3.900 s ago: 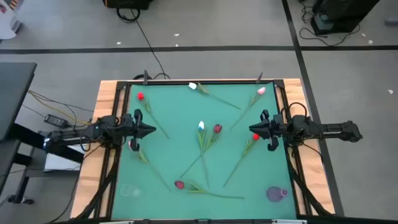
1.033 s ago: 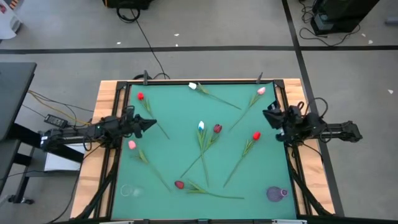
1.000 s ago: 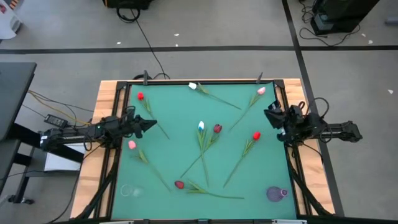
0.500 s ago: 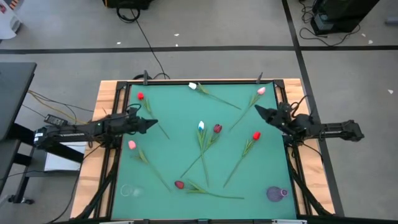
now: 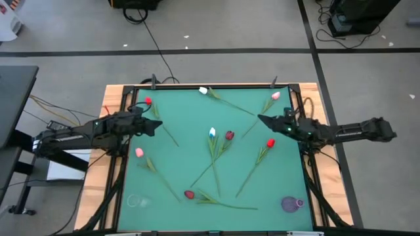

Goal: Sort flowers into vase by color
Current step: Put the top pink flower into the transparent vase

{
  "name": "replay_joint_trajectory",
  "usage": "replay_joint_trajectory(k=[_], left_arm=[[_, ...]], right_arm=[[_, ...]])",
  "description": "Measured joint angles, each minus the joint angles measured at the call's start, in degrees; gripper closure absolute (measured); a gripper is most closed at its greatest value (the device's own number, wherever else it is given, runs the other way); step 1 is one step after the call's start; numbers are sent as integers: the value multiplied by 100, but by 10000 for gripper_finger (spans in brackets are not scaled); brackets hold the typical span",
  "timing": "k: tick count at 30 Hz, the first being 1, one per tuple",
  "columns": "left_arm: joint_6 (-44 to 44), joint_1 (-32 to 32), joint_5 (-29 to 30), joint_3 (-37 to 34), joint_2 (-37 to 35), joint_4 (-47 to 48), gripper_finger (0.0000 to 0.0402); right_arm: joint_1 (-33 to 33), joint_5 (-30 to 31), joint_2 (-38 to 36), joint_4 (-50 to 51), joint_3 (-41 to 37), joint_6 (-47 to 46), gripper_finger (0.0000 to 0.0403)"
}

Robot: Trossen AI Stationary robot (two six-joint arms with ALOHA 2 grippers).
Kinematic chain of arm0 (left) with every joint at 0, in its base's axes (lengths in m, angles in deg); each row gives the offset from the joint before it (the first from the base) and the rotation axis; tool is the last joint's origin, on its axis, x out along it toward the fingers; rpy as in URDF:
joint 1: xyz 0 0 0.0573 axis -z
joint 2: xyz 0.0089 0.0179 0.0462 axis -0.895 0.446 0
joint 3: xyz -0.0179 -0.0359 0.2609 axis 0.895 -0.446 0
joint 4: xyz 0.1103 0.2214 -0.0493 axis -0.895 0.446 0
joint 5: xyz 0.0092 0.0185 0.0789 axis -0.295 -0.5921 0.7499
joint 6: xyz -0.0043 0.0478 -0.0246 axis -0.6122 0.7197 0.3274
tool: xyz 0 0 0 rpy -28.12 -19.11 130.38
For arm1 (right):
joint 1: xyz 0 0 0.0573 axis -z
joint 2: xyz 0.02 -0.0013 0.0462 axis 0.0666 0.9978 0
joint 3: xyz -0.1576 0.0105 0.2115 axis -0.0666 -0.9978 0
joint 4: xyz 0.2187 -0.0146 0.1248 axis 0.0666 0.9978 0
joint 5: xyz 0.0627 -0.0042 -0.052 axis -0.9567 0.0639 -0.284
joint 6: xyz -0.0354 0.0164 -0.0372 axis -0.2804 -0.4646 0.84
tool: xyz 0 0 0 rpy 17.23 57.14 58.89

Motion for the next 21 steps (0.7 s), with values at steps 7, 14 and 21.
replay_joint_trajectory(k=[7,14,21], left_arm=[[235,-112,-31,53,364,-337,269],[1132,-112,26,55,375,-733,254],[1395,-119,267,55,373,-1034,253]], right_arm=[[61,-219,1732,1637,1489,-834,353],[680,-550,2972,4513,3388,-1154,353],[1496,-756,3698,4410,4951,1206,353]])
